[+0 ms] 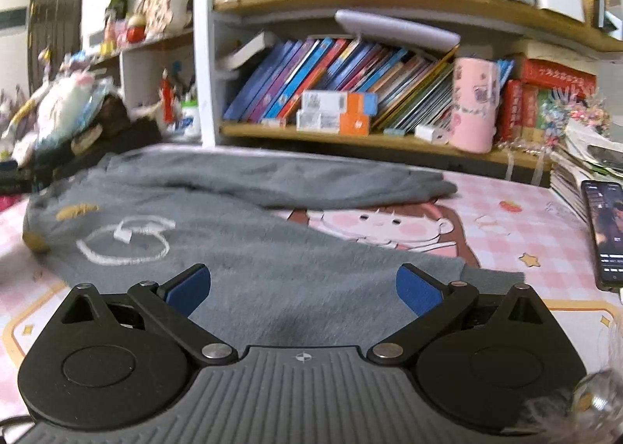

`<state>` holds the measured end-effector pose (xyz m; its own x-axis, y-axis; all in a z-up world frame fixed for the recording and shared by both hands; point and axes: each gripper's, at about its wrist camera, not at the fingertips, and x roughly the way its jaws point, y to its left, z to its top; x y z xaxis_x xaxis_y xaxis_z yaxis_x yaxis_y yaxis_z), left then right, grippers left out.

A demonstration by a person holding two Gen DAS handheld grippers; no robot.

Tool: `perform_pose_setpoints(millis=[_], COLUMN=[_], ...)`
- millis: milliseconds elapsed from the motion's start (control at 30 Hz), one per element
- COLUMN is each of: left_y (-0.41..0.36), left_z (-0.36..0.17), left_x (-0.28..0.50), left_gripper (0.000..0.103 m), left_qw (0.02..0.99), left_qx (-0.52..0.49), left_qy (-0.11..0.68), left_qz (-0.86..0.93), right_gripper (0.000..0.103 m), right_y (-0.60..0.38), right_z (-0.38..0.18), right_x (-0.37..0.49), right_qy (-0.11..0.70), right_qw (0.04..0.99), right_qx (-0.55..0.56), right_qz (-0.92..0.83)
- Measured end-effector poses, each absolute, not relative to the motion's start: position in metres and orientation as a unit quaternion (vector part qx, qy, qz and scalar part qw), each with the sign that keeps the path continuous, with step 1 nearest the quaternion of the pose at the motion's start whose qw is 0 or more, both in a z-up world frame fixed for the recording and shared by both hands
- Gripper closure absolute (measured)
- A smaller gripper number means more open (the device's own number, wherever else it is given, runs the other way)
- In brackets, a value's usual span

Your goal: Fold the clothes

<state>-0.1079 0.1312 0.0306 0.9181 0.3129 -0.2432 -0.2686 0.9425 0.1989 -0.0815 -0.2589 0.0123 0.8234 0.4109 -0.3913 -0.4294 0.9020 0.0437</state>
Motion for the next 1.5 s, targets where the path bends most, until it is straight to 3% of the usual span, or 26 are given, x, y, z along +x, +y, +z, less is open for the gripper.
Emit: perform_pose_setpoints(millis=[467, 967, 1500], left_y=[0.103, 0.128, 0.115], left_z=[0.026, 0.031, 0.026], left_x=[-0.104, -0.109, -0.102], left_gripper=[0.003, 0.003, 0.003], left_qw=[0.97, 0.982, 0.977], left_qx=[0.165, 0.09, 0.125], left_qy=[0.137, 0.13, 0.152], left_qz=[0.114, 0.104, 0.08], right_gripper=[0.0, 0.0, 0.0], right_y=[-0.268, -0.26, -0.255], right_z=[0.012, 0.01, 0.007], right_x=[-0.076, -0.075, -0.07], right_qy=[0.208, 0.216, 0.231], right_qw=[0.959, 0.959, 0.953], right_qx=[0.005, -0.02, -0.029], right_qz=[0.194, 0.184, 0.195])
